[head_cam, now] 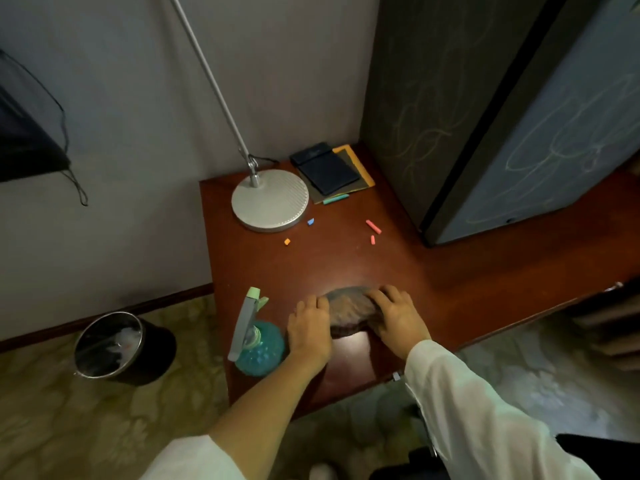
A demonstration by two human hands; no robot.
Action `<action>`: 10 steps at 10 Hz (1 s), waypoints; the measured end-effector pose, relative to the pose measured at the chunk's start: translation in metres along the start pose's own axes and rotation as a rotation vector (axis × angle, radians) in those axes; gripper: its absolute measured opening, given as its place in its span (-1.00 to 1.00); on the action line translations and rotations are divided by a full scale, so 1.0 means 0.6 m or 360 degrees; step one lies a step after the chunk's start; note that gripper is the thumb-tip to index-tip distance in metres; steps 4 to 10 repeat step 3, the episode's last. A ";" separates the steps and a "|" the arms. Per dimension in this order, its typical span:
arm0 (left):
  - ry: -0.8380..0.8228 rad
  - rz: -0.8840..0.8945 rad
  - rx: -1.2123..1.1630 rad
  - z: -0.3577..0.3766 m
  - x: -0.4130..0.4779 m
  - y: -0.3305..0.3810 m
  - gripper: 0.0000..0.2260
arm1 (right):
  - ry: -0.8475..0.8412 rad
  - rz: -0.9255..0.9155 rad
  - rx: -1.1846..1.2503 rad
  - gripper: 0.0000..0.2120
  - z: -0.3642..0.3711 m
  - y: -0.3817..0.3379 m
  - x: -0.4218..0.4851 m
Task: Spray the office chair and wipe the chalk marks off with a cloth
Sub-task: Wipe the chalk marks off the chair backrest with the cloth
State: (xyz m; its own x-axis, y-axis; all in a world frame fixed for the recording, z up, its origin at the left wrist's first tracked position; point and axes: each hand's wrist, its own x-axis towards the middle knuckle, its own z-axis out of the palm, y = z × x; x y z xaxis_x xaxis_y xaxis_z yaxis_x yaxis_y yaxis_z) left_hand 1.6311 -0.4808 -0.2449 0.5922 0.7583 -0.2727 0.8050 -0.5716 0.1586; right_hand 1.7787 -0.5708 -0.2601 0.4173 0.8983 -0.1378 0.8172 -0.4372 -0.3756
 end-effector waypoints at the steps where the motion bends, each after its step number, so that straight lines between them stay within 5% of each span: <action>1: 0.0036 0.0044 -0.0026 0.018 0.001 -0.009 -0.50 | 0.0059 0.0042 0.0073 -0.47 0.019 0.002 -0.004; 3: -0.0191 0.0130 0.0040 -0.047 0.010 0.001 -0.54 | -0.0085 0.0094 -0.0136 -0.44 -0.028 -0.028 0.006; 10: -0.0191 0.0130 0.0040 -0.047 0.010 0.001 -0.54 | -0.0085 0.0094 -0.0136 -0.44 -0.028 -0.028 0.006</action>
